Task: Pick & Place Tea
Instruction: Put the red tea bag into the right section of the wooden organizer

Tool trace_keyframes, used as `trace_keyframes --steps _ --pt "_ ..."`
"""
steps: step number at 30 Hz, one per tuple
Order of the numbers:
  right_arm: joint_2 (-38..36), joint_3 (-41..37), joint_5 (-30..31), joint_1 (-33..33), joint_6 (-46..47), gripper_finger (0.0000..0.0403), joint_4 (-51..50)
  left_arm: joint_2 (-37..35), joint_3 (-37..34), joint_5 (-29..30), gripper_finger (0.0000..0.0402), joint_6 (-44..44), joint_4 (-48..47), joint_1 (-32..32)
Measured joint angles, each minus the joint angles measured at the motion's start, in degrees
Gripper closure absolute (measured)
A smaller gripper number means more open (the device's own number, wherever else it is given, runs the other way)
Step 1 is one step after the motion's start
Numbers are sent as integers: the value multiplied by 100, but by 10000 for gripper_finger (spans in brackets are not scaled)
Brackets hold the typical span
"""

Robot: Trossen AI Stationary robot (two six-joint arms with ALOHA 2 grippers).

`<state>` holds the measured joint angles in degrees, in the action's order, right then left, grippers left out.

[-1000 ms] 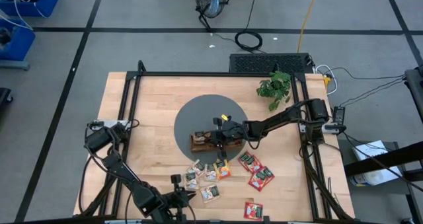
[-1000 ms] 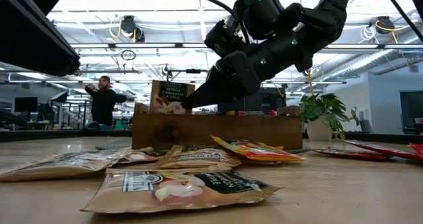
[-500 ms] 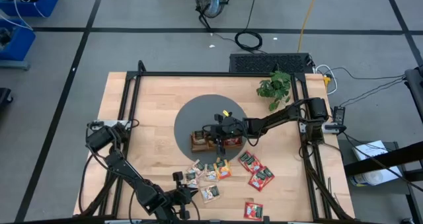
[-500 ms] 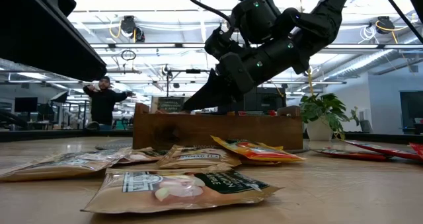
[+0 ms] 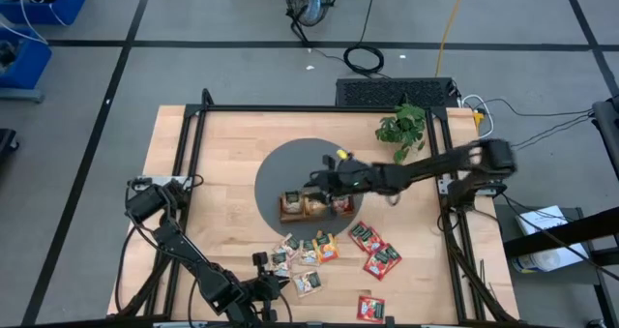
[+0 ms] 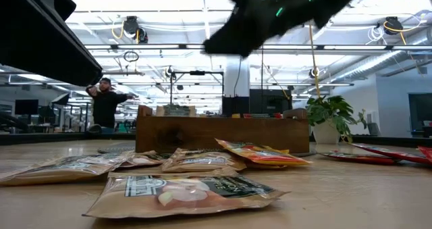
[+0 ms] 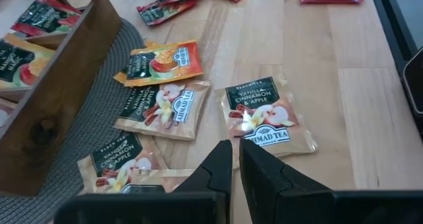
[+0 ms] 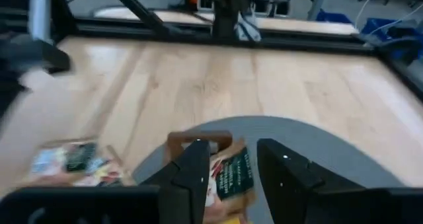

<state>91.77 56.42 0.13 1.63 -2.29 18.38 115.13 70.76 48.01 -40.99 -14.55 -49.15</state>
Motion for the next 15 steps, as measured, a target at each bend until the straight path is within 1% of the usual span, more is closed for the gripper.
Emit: trace_keyframes --steps 3,5,6,8,11,15 --pt "-988 0 3 192 123 315 -1279 0 0 0 364 -28 26 0" --pt "-1559 -28 -3 469 193 346 -2059 0 0 -3 364 -30 147 13" --pt "-1819 -115 3 652 199 367 -2266 3 0 -11 364 -29 240 27" --pt "-2301 -458 112 1090 184 393 -2416 54 2 -100 364 8 470 79" --pt "-2916 -1185 540 1785 393 389 -2254 177 0 -487 364 313 920 244" --pt "-3638 -2237 1330 2522 828 391 -1883 309 0 -1165 364 1007 1940 706"
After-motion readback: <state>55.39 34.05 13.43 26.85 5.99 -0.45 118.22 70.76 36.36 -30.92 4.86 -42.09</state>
